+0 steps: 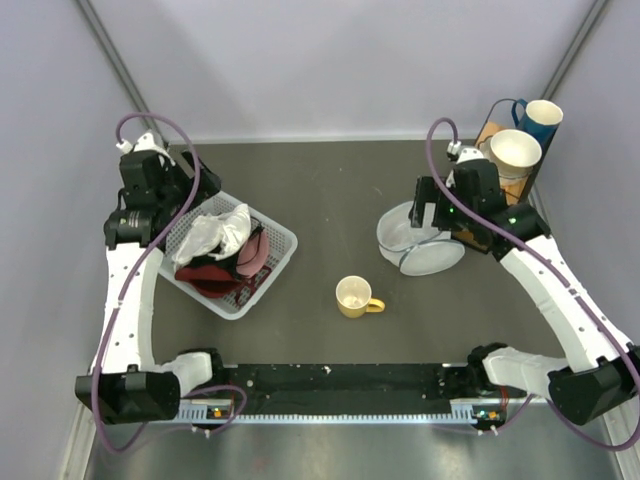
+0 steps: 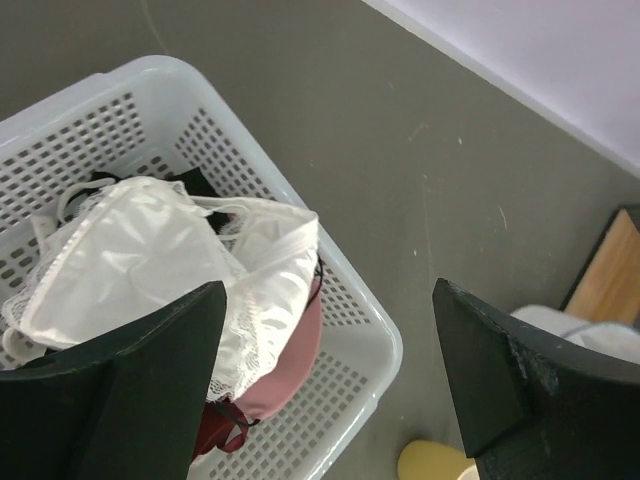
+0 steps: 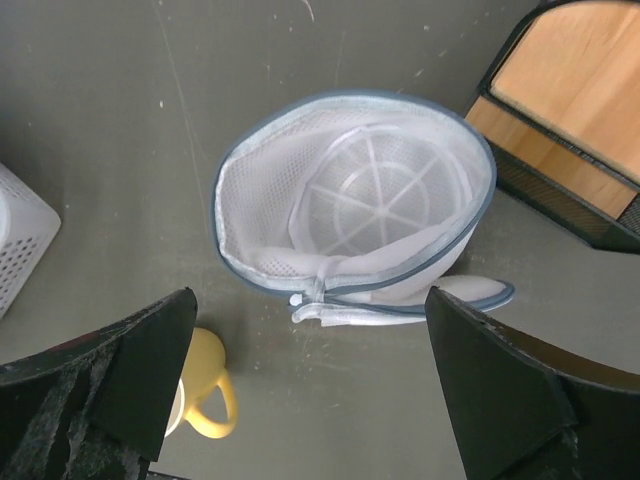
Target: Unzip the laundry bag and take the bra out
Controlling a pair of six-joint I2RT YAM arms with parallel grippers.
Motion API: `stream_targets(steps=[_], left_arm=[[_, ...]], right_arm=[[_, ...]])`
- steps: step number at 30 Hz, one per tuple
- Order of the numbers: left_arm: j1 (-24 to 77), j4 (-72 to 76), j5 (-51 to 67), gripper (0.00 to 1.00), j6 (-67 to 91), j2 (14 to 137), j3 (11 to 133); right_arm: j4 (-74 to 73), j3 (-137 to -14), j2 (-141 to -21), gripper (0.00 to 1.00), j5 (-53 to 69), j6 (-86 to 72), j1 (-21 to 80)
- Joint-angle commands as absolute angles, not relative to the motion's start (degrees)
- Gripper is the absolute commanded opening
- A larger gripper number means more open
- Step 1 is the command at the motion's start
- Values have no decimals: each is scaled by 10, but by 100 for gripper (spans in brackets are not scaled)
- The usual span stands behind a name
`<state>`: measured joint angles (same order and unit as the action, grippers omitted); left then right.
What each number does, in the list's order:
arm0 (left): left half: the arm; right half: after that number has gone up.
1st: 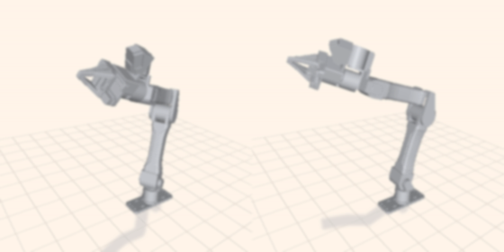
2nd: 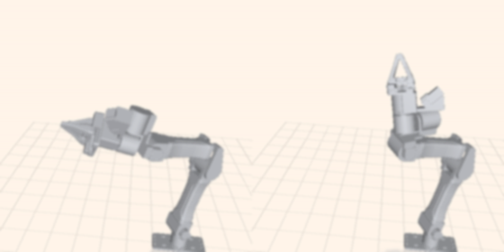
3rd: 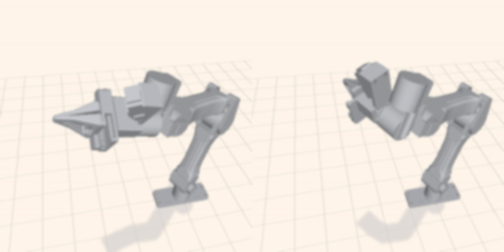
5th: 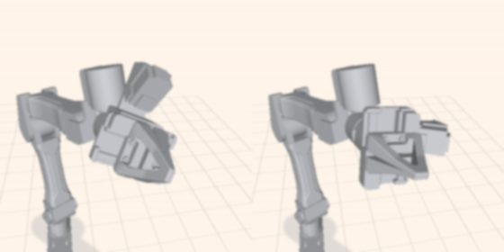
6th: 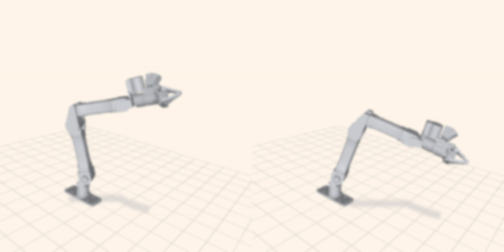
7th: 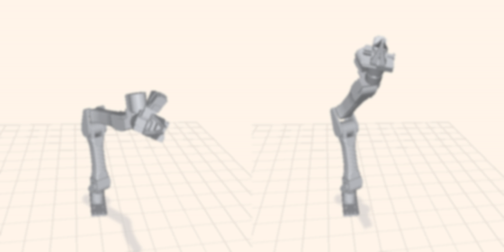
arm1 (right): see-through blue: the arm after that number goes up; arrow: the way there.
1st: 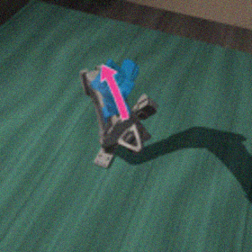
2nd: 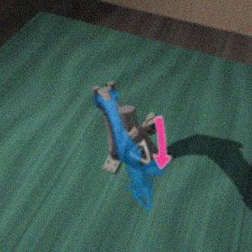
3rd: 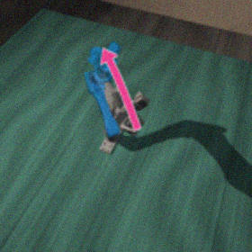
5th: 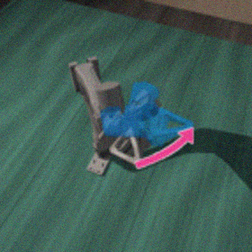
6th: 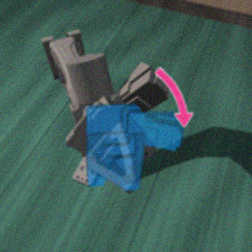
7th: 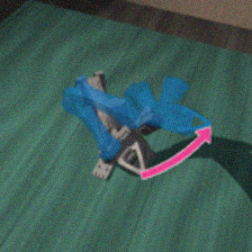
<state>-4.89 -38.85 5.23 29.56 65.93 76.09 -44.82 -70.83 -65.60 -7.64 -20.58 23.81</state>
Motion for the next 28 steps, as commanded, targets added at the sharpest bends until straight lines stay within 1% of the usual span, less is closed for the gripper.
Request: stream_targets(steps=[1,4,15,28], left_arm=[[-31,-370,125,90,246,628,769],[-19,-368,167,90,235,612,746],[-2,-359,253,90,193,559,682],[-2,-357,256,90,186,551,659]], right_arm=[[-471,-771,-636,99,-105,-184,236],[-488,-781,-638,99,-108,-180,236],[-508,-787,-640,99,-111,-185,236],[-506,-784,-651,99,-122,-196,236]])
